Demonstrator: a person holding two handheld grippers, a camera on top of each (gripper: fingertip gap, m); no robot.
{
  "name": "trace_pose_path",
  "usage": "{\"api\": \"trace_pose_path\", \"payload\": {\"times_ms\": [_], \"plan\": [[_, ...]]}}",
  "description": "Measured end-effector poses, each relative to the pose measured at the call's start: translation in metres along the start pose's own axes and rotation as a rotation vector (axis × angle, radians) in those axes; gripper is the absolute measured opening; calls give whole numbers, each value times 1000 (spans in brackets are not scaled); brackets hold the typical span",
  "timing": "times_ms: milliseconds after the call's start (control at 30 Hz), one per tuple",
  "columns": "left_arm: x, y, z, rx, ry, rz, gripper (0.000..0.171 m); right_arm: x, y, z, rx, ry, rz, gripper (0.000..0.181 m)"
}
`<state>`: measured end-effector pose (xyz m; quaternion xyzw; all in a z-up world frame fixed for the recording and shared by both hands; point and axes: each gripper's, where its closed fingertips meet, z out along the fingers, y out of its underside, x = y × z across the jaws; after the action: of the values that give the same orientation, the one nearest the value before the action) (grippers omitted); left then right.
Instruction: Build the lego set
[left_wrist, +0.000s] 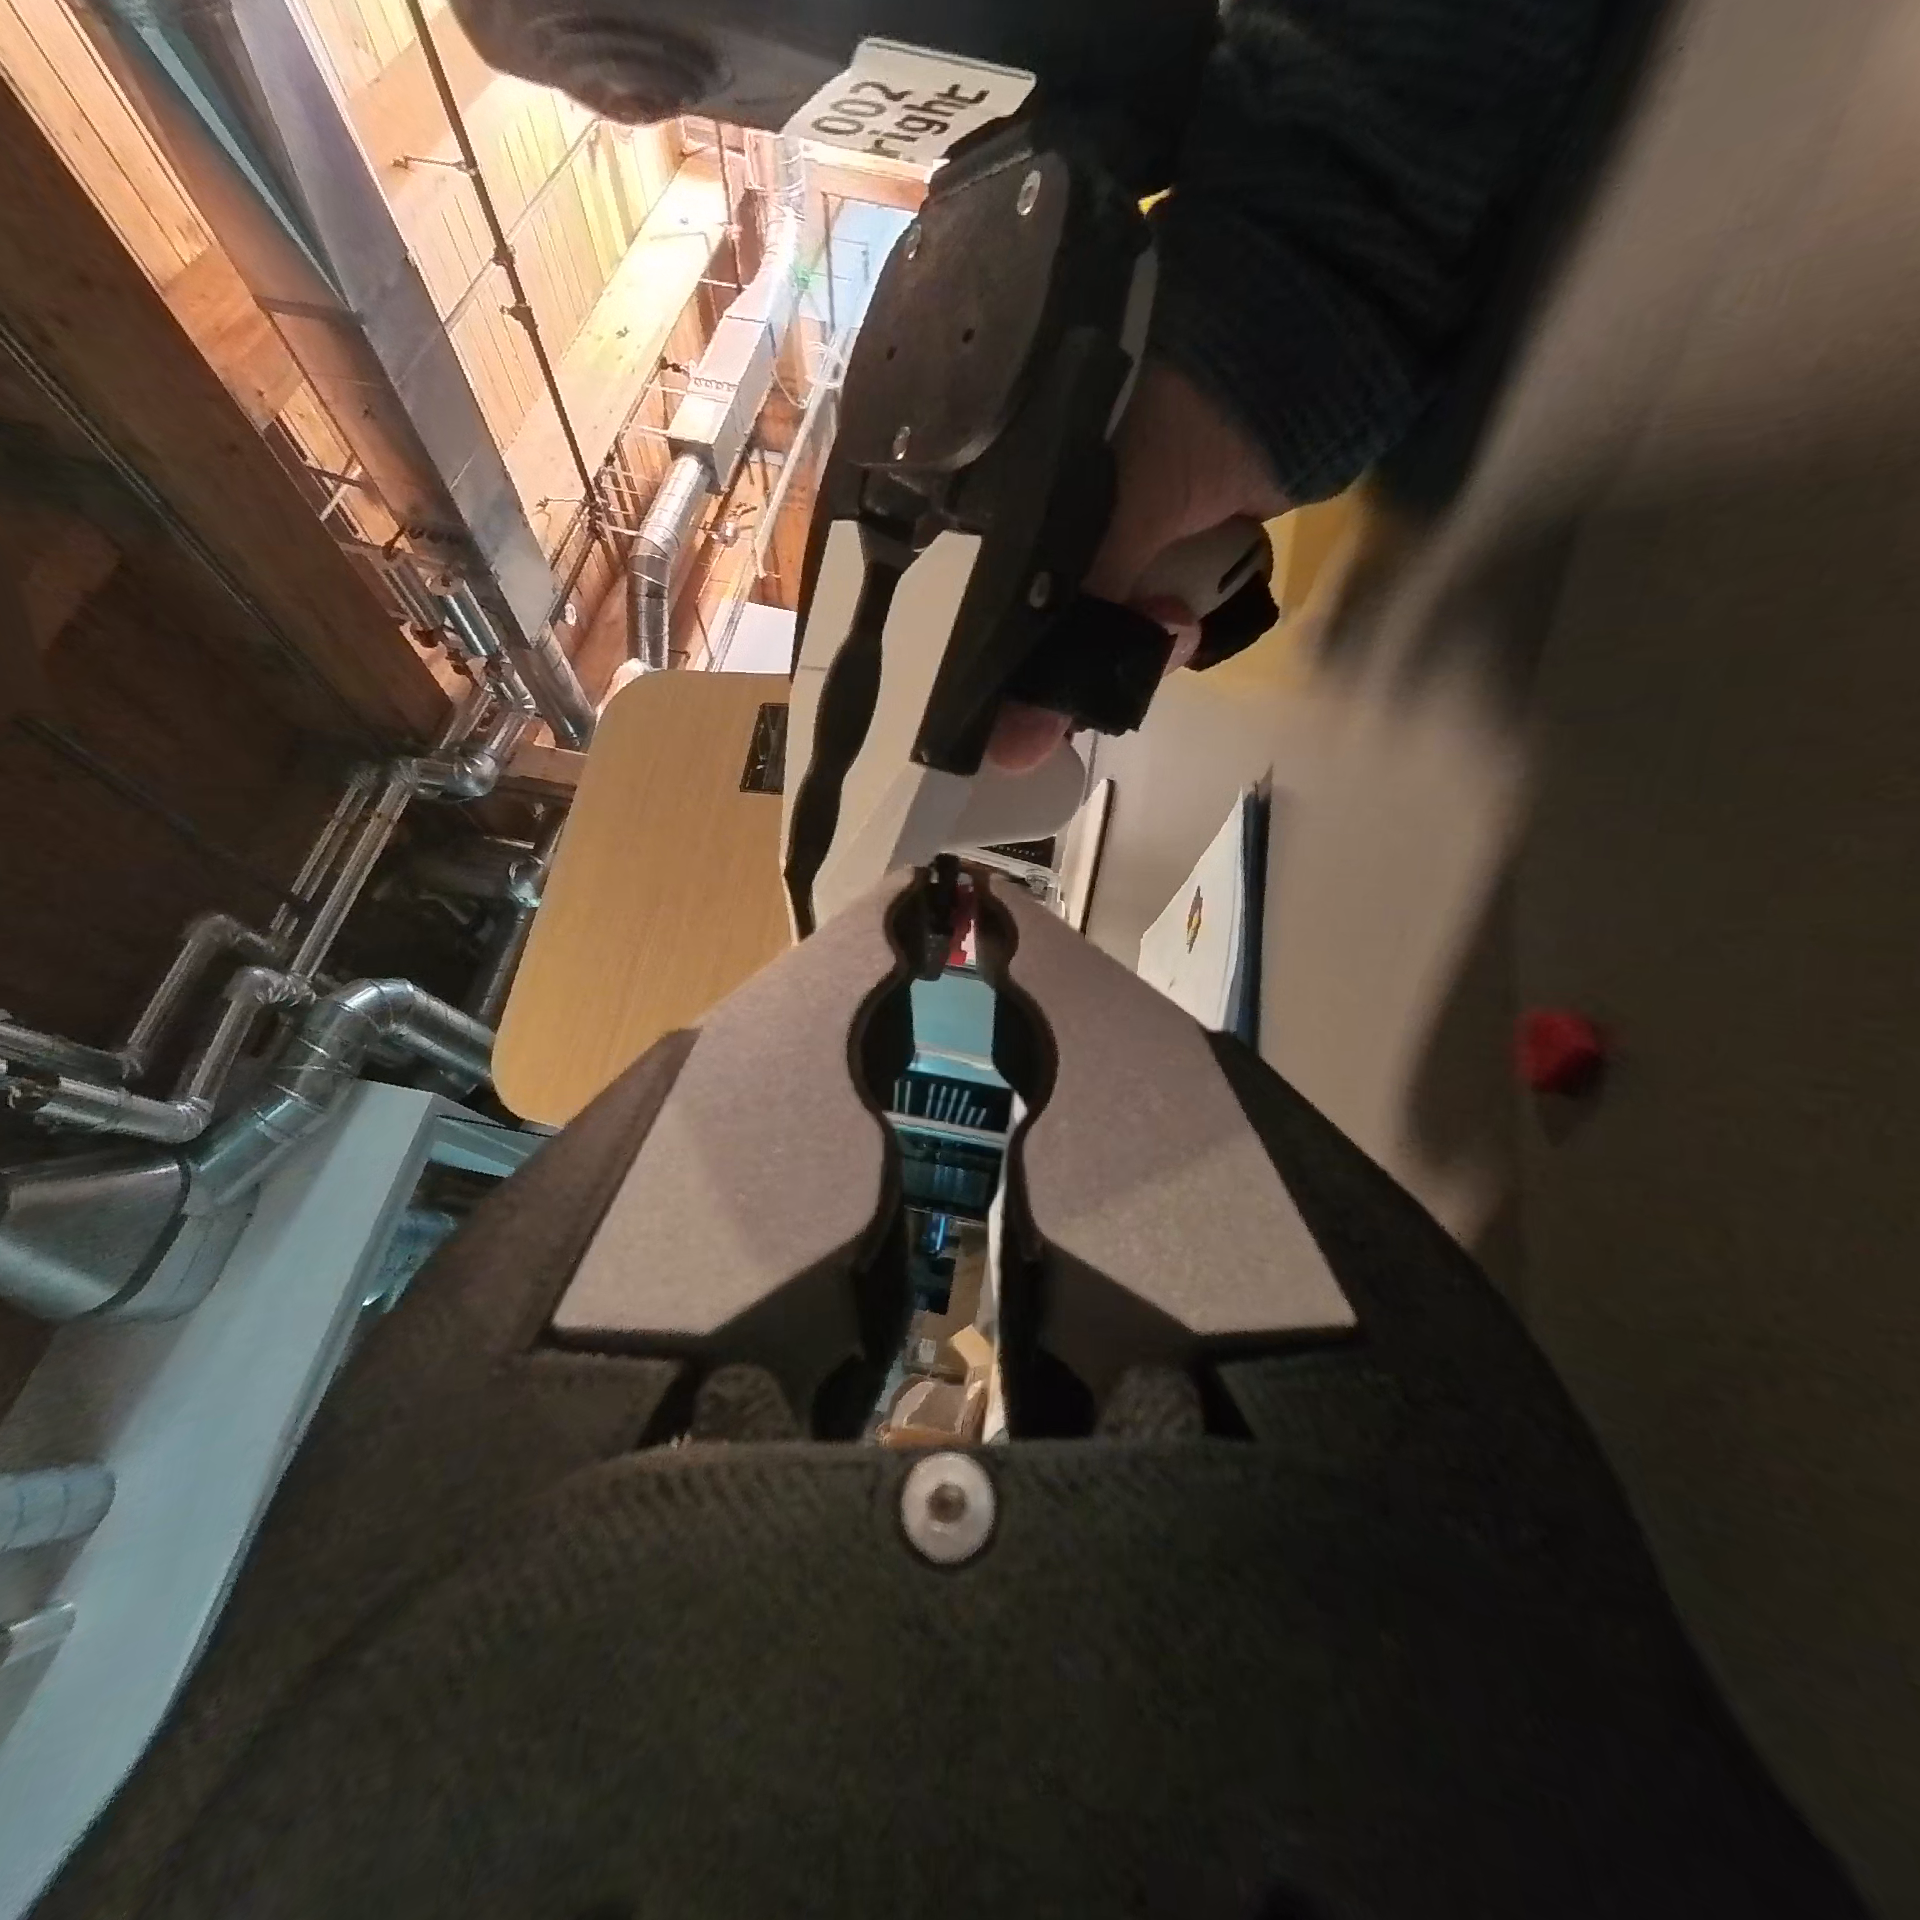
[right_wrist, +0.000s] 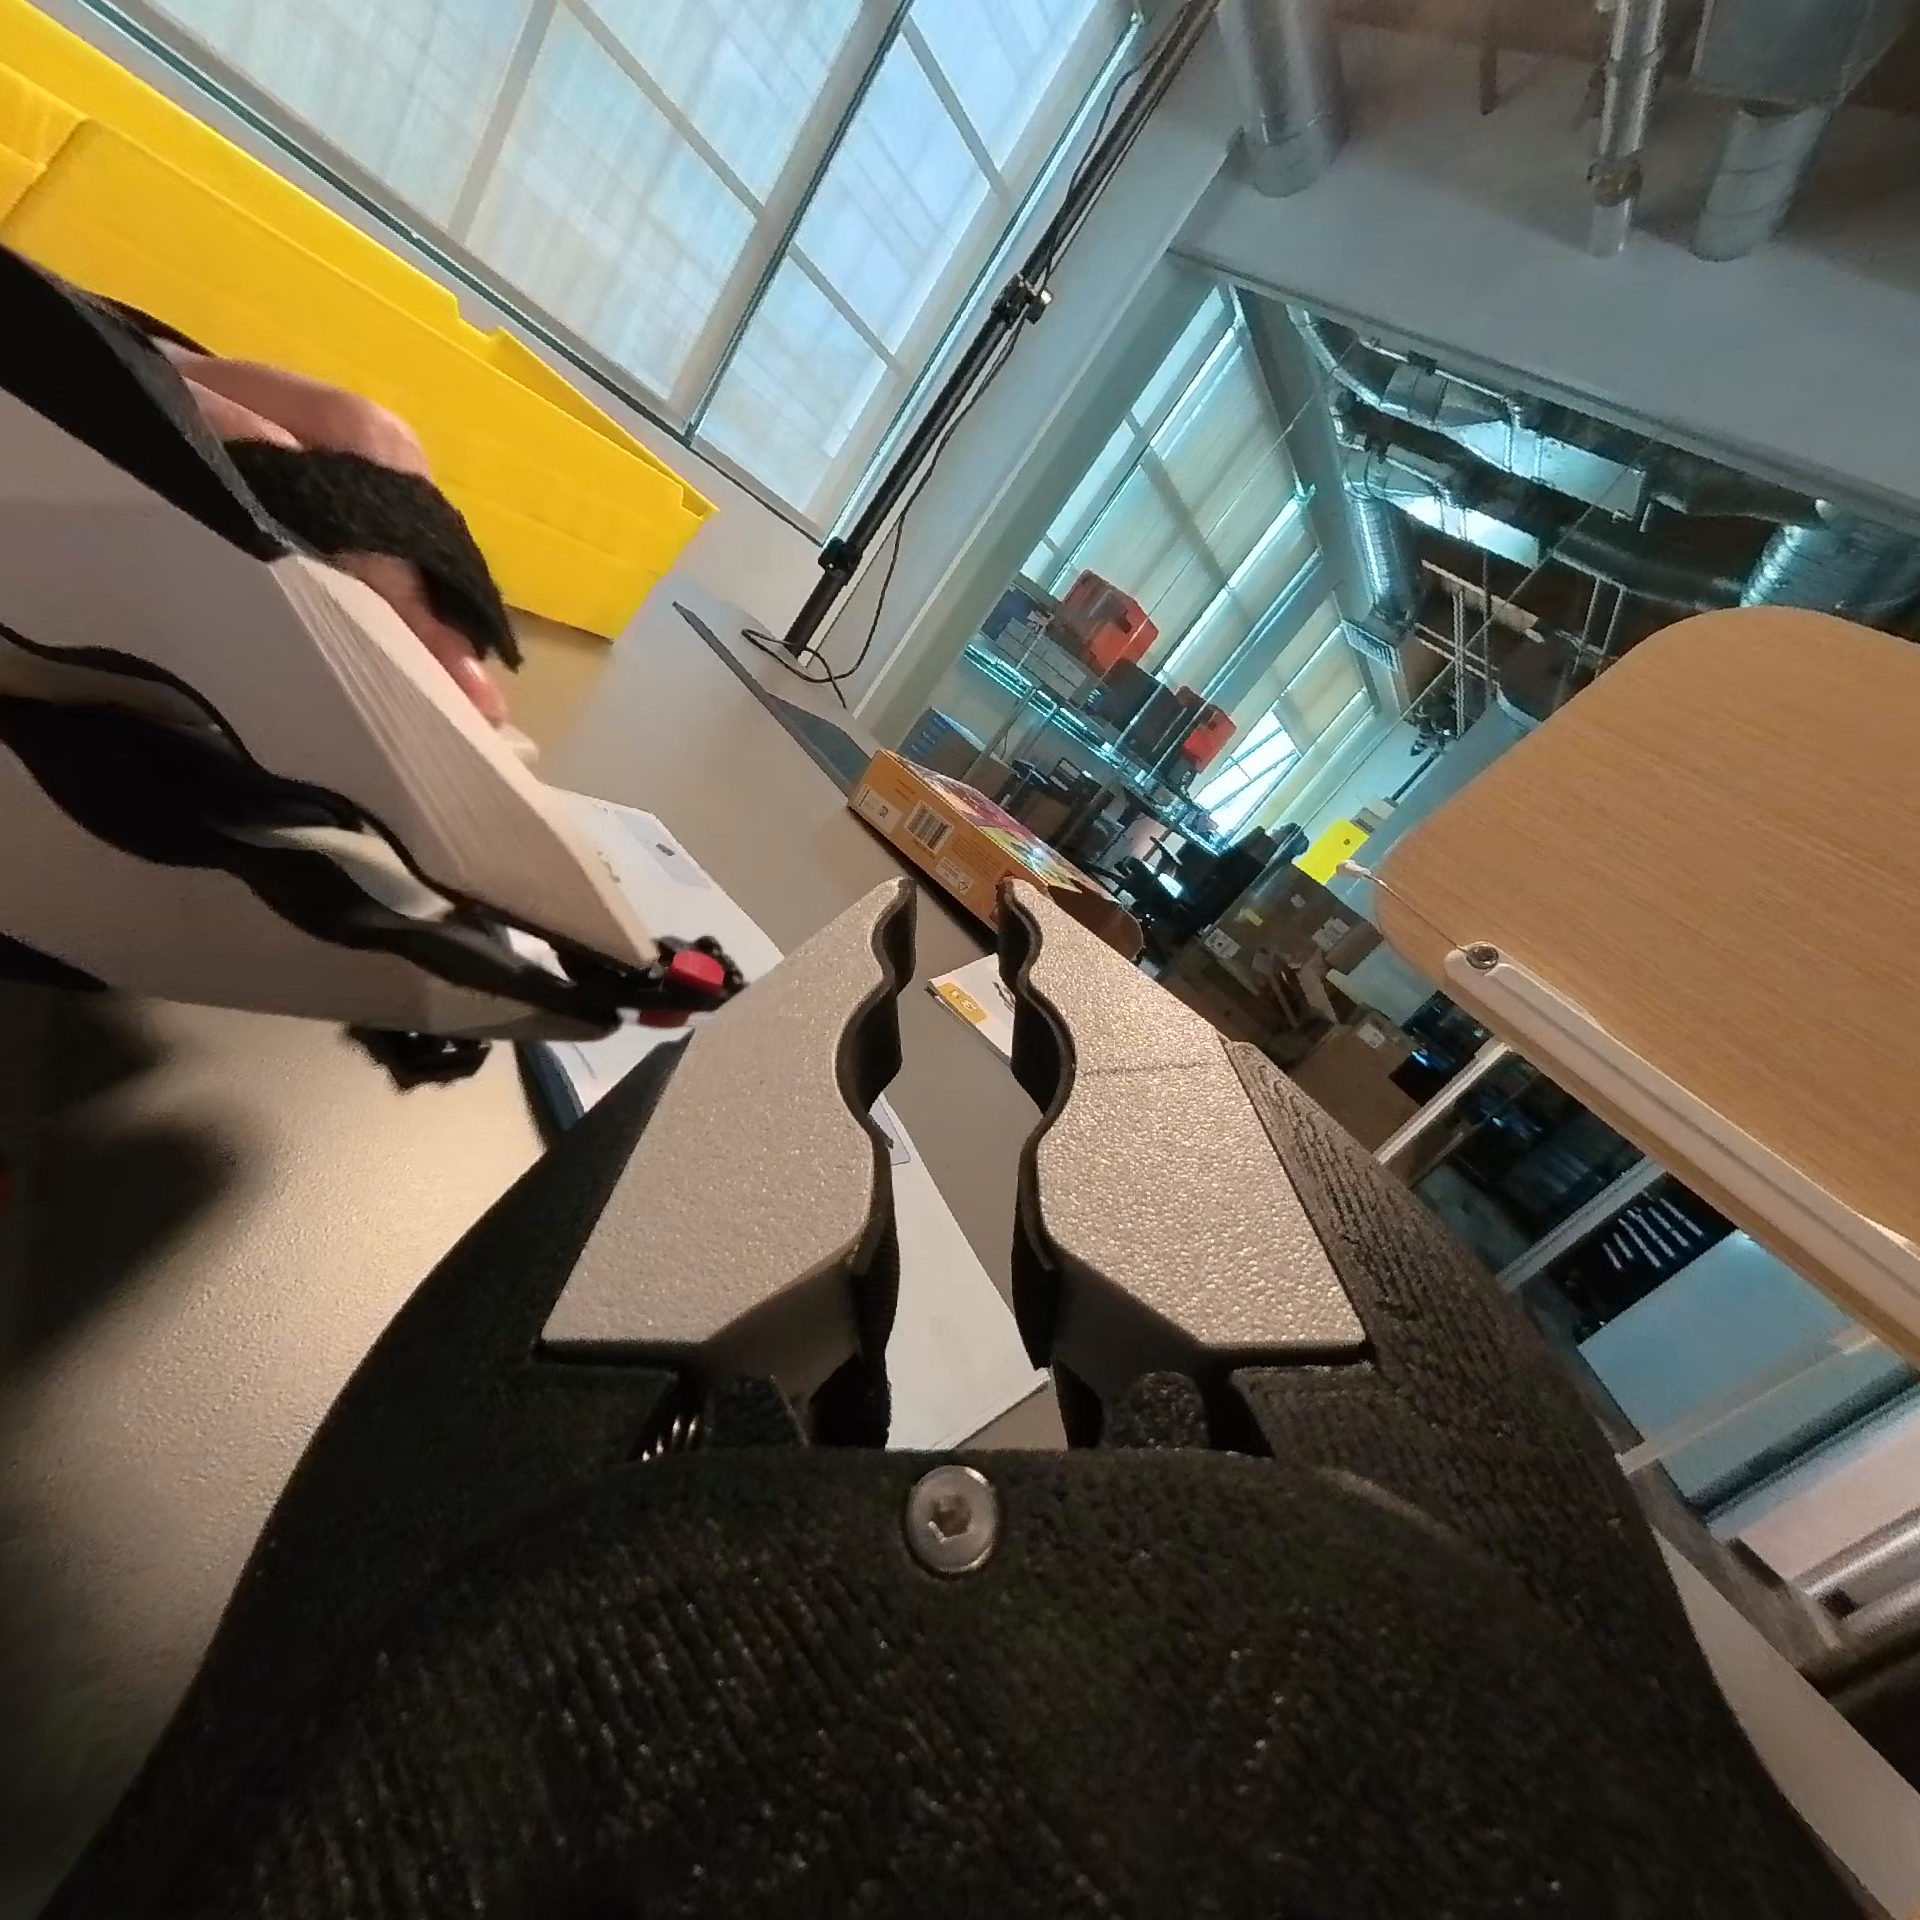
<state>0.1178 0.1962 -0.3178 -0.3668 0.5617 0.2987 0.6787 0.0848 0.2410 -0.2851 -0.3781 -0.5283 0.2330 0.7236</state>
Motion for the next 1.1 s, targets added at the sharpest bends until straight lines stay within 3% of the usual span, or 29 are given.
{"api": "trace_pose_path", "payload": {"times_ms": [167,333,600,800,933,1100], "plan": [[26,-15,-4,97,159,-24,6,-1,0,0,1,-4,-8,14],[47,-14,-5,79,304,-75,7,7,4,0,-11,24,14,13],[24,9,0,-21,215,-231,7,33,20,-4,-99,164,-39,13],[24,6,-40,-56,194,-97,7,52,31,-14,-178,283,-90,13],[31,-1,-82,-70,254,-110,7,58,37,-15,-239,333,-117,13],[54,-5,-109,-143,480,-258,10,52,34,-14,-239,318,-139,13]]}}
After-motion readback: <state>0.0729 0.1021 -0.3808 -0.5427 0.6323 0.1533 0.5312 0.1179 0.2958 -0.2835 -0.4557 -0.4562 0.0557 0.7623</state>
